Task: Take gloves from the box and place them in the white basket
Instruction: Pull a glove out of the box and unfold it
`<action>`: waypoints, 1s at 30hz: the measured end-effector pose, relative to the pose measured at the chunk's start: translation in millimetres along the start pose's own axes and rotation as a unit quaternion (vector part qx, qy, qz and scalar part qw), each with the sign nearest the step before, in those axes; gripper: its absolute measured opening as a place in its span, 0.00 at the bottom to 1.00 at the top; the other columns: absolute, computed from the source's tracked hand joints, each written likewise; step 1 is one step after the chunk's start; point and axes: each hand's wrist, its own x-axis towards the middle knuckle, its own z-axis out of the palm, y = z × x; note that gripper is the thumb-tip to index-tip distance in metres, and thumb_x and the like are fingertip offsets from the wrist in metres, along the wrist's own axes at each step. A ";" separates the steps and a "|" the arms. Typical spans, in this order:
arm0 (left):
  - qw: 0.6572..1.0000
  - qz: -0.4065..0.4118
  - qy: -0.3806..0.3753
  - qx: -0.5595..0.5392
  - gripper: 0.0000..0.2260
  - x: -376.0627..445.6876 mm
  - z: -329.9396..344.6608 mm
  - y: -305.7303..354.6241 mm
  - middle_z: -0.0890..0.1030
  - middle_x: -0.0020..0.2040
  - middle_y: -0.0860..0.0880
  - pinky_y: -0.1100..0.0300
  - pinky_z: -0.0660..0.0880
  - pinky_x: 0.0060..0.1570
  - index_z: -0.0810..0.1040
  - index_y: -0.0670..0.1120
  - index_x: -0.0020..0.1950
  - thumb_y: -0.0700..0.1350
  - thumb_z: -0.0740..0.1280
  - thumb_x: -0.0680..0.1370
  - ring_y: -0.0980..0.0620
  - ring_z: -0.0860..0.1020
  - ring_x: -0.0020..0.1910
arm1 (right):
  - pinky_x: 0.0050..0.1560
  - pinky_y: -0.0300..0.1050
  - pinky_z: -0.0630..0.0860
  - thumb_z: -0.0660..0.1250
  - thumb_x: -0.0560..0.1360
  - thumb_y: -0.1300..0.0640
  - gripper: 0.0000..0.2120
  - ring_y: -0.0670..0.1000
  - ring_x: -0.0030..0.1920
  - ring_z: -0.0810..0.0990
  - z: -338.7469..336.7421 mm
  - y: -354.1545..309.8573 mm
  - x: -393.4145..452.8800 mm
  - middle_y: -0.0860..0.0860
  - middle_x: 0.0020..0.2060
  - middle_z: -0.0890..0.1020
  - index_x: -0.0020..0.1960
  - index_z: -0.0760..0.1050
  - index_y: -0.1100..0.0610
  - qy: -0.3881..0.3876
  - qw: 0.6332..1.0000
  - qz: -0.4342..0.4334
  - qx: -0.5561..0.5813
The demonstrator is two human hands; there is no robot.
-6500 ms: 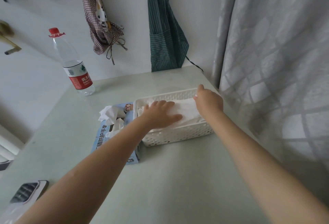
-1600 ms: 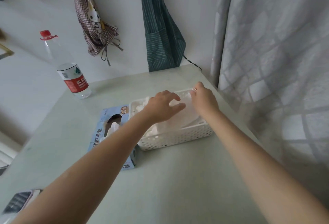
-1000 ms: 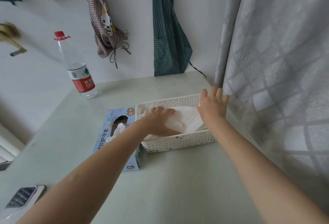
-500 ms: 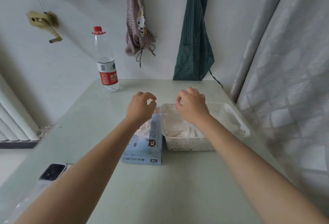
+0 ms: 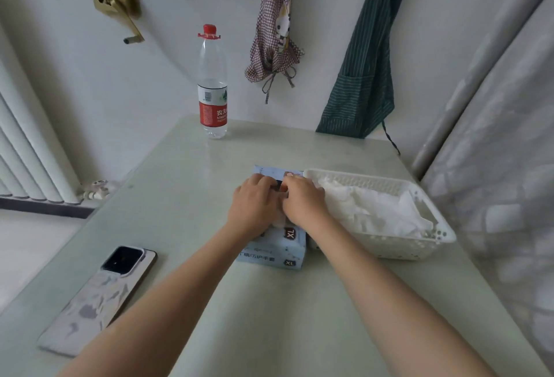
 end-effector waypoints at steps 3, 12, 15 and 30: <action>0.997 -0.030 -0.049 -0.059 0.16 -0.9 -4.5 -3.0 0.77 0.61 0.49 0.51 0.69 0.62 0.76 0.48 0.65 0.49 0.60 0.79 0.48 0.73 0.61 | 0.54 0.51 0.65 0.59 0.79 0.57 0.04 0.52 0.55 0.75 2.4 1.4 1.3 0.47 0.49 0.78 0.48 0.72 0.53 0.047 0.997 0.018 0.052; 0.998 -0.012 -0.056 -0.039 0.10 -5.0 -2.9 -5.1 0.73 0.41 0.55 0.57 0.67 0.46 0.71 0.53 0.40 0.57 0.65 0.75 0.51 0.68 0.50 | 0.47 0.47 0.76 0.61 0.80 0.58 0.04 0.49 0.43 0.78 -1.7 16.7 -5.3 0.48 0.40 0.79 0.47 0.74 0.54 0.187 0.895 0.062 0.401; 0.998 -0.013 -0.050 -0.043 0.15 -5.5 -3.5 -2.8 0.70 0.37 0.55 0.59 0.63 0.39 0.62 0.54 0.34 0.53 0.66 0.75 0.50 0.67 0.46 | 0.40 0.42 0.76 0.59 0.81 0.58 0.04 0.50 0.40 0.79 -4.1 22.6 -5.0 0.54 0.44 0.80 0.51 0.72 0.55 0.222 0.837 0.119 0.485; 0.968 -0.095 0.017 -0.230 0.10 -1.8 -32.4 16.2 0.82 0.40 0.53 0.63 0.70 0.36 0.82 0.50 0.47 0.48 0.61 0.80 0.56 0.77 0.38 | 0.37 0.38 0.74 0.54 0.83 0.58 0.05 0.46 0.36 0.78 -5.9 18.7 -12.3 0.54 0.42 0.80 0.55 0.68 0.56 0.238 0.839 0.136 0.471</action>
